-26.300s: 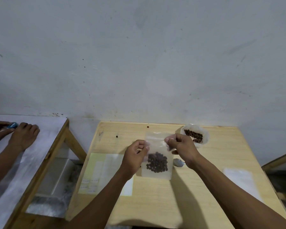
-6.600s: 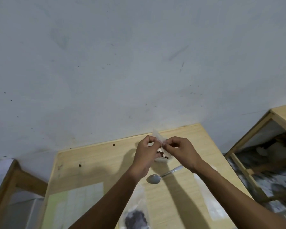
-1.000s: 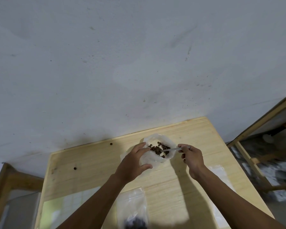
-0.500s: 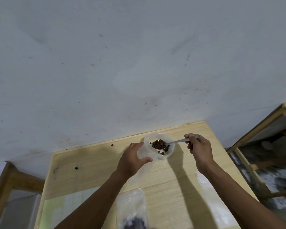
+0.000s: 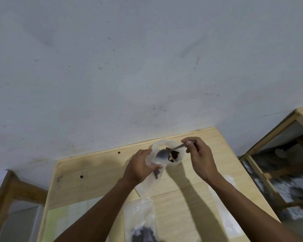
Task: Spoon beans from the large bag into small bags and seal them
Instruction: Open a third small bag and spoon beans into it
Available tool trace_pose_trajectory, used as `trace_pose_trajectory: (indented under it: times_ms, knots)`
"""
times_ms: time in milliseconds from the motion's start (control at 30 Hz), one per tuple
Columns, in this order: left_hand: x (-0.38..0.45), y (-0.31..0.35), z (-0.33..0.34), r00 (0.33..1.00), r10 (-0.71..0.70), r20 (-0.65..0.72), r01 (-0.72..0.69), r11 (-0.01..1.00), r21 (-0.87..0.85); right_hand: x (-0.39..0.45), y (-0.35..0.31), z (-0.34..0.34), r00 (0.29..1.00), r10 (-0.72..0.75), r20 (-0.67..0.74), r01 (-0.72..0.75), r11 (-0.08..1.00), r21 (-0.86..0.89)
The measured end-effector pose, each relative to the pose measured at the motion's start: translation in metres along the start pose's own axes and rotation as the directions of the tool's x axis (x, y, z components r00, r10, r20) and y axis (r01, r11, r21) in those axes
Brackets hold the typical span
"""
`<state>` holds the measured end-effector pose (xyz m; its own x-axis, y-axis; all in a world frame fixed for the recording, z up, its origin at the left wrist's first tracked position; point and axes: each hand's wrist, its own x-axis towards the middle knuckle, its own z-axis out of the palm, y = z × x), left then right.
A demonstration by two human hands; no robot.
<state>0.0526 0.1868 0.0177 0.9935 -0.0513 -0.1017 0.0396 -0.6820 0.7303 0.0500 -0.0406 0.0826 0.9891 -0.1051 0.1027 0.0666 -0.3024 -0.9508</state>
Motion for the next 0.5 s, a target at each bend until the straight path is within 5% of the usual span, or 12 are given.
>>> trace_pose_trajectory:
  times_ms: [200,500]
  knots:
    - [-0.002,-0.008,0.000,0.999,0.035,-0.009,-0.035,0.999,-0.006,0.017,0.017,-0.022,0.969,0.124,-0.212,-0.110,0.991,0.076]
    - [0.004,-0.012,0.010,0.971,0.196,0.136,-0.199,0.980,0.003,0.012,0.061,-0.015,0.950,0.259,-0.173,-0.248,0.965,0.081]
